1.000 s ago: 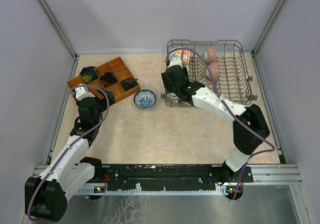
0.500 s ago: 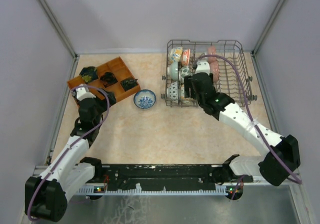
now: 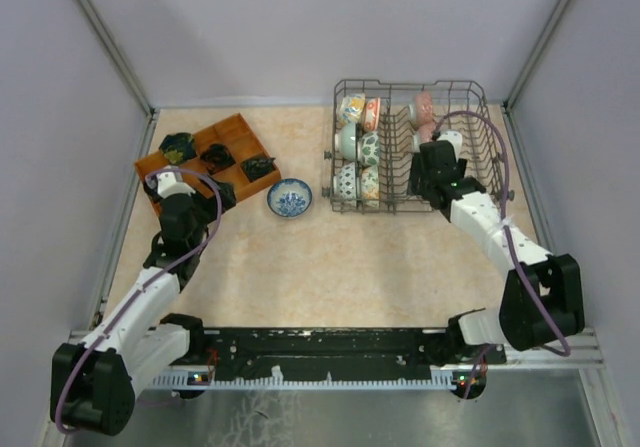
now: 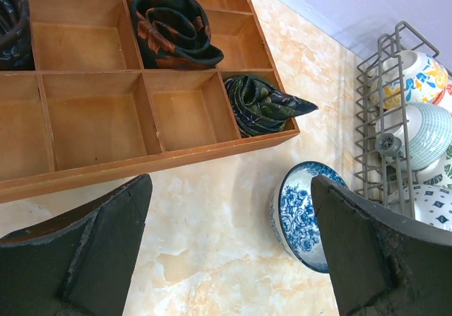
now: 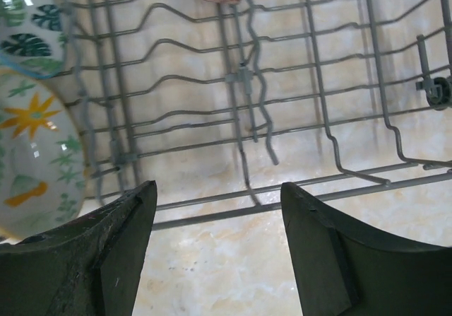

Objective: Unload the bowls from the dish rack

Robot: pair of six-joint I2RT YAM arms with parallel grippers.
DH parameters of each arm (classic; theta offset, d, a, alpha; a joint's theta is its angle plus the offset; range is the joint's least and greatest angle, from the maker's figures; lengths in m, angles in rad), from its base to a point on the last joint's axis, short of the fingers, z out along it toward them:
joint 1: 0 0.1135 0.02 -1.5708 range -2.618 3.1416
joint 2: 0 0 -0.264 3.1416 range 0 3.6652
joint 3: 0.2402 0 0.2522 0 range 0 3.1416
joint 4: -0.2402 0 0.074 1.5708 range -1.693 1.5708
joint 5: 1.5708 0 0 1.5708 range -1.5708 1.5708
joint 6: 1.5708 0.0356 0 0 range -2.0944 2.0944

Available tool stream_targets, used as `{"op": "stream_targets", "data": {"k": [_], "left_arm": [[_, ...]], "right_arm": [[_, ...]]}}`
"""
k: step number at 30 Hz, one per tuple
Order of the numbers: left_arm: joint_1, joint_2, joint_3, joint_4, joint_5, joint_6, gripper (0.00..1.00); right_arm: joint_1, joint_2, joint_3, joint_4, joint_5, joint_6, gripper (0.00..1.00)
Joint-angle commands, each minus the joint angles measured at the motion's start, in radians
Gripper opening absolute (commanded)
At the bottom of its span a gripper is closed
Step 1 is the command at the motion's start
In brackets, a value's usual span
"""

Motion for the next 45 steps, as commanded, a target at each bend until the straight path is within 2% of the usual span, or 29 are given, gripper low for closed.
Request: {"op": "stream_targets", "data": {"k": [1,4,15,23,36,45], "left_arm": [[0.007,0.005,-0.004,0.046,0.022,-0.006,0.99],[0.007,0.013,-0.004,0.053,0.025,-0.005,0.99],[0.006,0.020,-0.006,0.059,0.029,-0.006,0.99],[0.006,0.019,-0.006,0.059,0.034,-0.008,0.99],[0.005,0.029,-0.002,0.064,0.062,-0.018,0.99],[0.005,0.019,-0.002,0.059,0.066,-0.021,0.99]], "right_arm": [[-0.100,0.029,0.015,0.043,-0.048,0.037,0.71],[-0.156,0.040,0.002,0.074,-0.119,0.045,0.71],[-0.247,0.064,-0.083,0.132,-0.190,0.084,0.72],[-0.251,0.050,-0.150,0.163,-0.271,0.122,0.72],[-0.248,-0.066,-0.206,0.133,-0.328,0.124,0.72],[-0.190,-0.074,-0.222,0.117,-0.323,0.130,0.72]]}}
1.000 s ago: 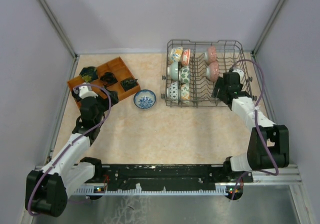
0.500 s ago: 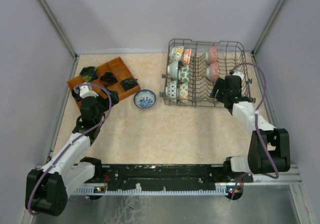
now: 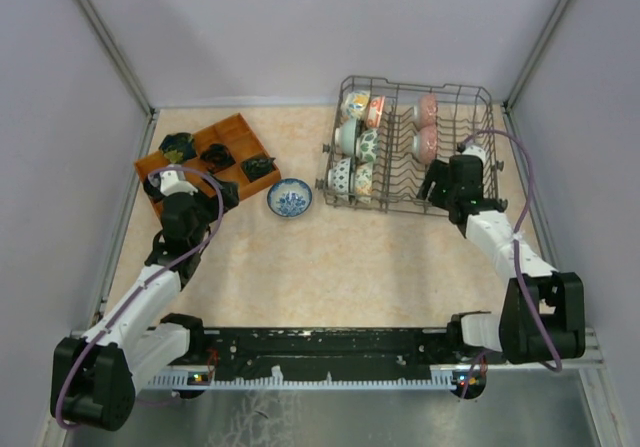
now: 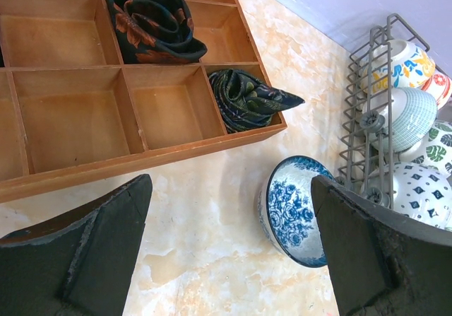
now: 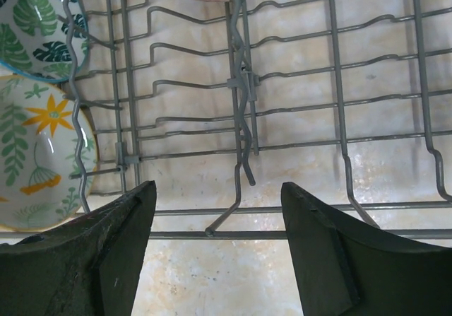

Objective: Unload the bowls from the dish rack

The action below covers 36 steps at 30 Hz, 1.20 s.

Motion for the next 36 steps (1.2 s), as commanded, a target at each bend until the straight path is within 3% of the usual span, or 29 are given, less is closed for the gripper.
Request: {"op": "stream_targets", "data": {"k": [1,36], "left_arm": [[0.005,-0.014,-0.002,0.023,0.014,-0.007,0.99],[0.005,-0.019,-0.004,0.021,0.009,-0.007,0.99]], "right_arm": [[0.034,-0.014,-0.027,-0.088,-0.020,0.023,0.72],[0.193,0.015,-0.051,-0.074,-0.048,0.070,0.72]]}}
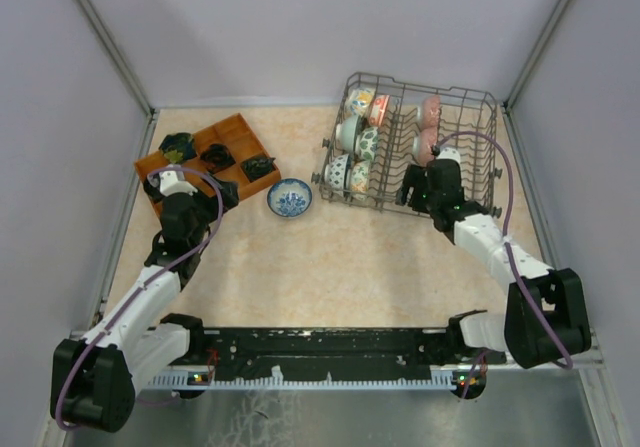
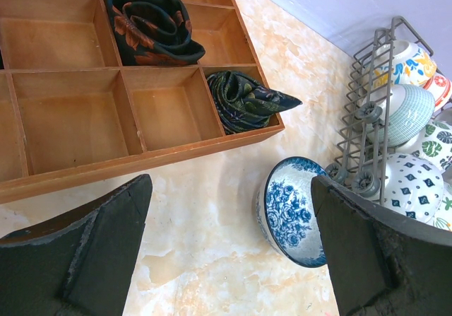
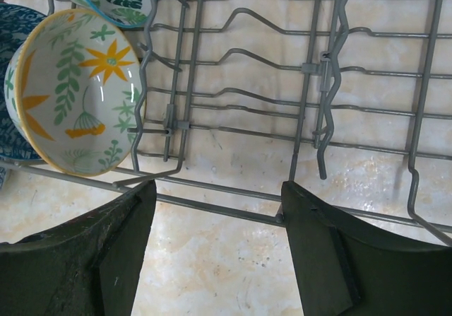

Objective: Unload the bowls from the dish rack

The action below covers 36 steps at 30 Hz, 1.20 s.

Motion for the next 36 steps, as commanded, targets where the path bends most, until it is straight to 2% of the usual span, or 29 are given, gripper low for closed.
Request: {"op": "stream_targets", "data": {"k": [1,12,22,33,36], "left_arm": [[0.005,-0.012,-0.004,0.022,0.007,-0.005,0.99],[0.005,-0.015,-0.006,0.021,0.004,-0.007,0.99],[0.005,-0.013,-0.006,0.020,0.001,-0.005,0.99],[0.005,-0.030,-0.011,0.005,-0.028,0.008,0.99],[0.005,-0.036,-0.010,0.004,-0.030,0.010,0.99]], "right_arm": [[0.039,0.023,-0.025,-0.112,-0.045,0.047,0.72],[0.107,0.031,-0.014,-0.126,-0.026,0.067,0.72],[0.114,-0.008,0.004,-0.128,0.018,0.062,0.72],[0.110,-0.100,0.167,-0.123,0.143,-0.007,0.74],[0.059,-0.093,0.199,-0.083,0.133,-0.017,0.74]]}}
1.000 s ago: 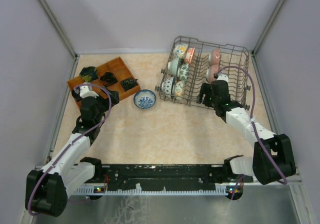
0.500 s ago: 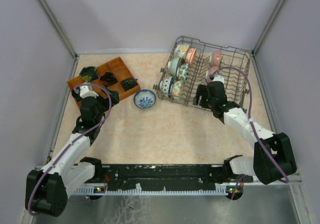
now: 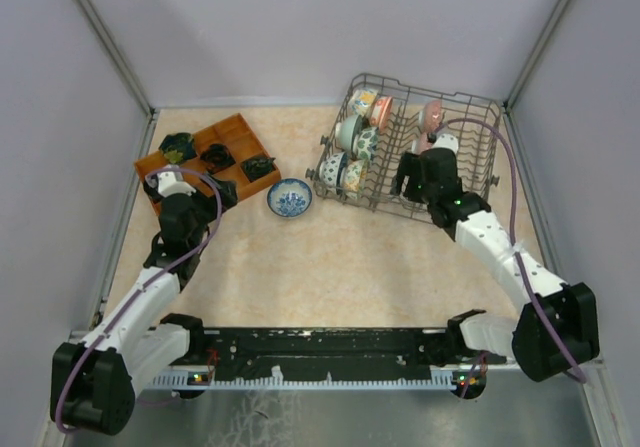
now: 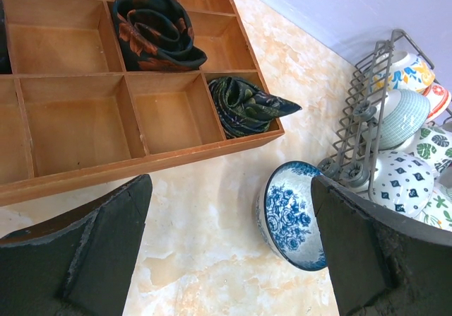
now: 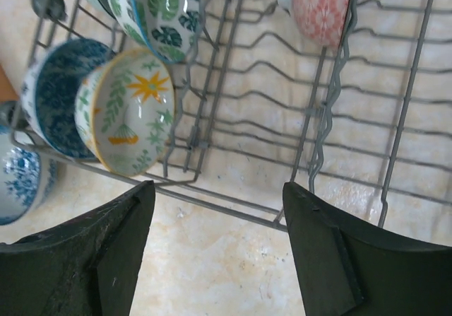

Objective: Unload the bowls from the dish rack

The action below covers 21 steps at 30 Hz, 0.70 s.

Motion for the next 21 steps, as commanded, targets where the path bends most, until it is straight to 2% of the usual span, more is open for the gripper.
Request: {"op": "stream_targets", "data": {"k": [1,5,8,12,18,21], "left_arm": [[0.005,-0.024,-0.008,0.005,-0.018,0.009,0.99],[0.005,-0.013,-0.005,0.010,-0.024,0.010,0.99],[0.006,0.004,-0.004,0.023,-0.020,0.012,0.99],[0.005,0.024,-0.004,0.035,-0.012,0.009,0.99],[0.006,0.026,-0.006,0.040,-0.007,0.007,0.99],[0.005,0.018,-0.008,0.037,-0.011,0.008,0.99]], "right_arm": [[-0.077,-0.024,0.087,0.073,-0.020,-0.019,0.73],[-0.263,0.001,0.052,0.257,-0.211,0.022,0.73],[-0.311,0.041,0.055,0.351,-0.255,0.002,0.73],[-0.349,0.125,0.103,0.382,-0.304,-0.021,0.73],[-0.499,0.277,0.087,0.596,-0.574,0.091,0.68],[-0.549,0.338,0.103,0.662,-0.654,0.109,0.66]]}}
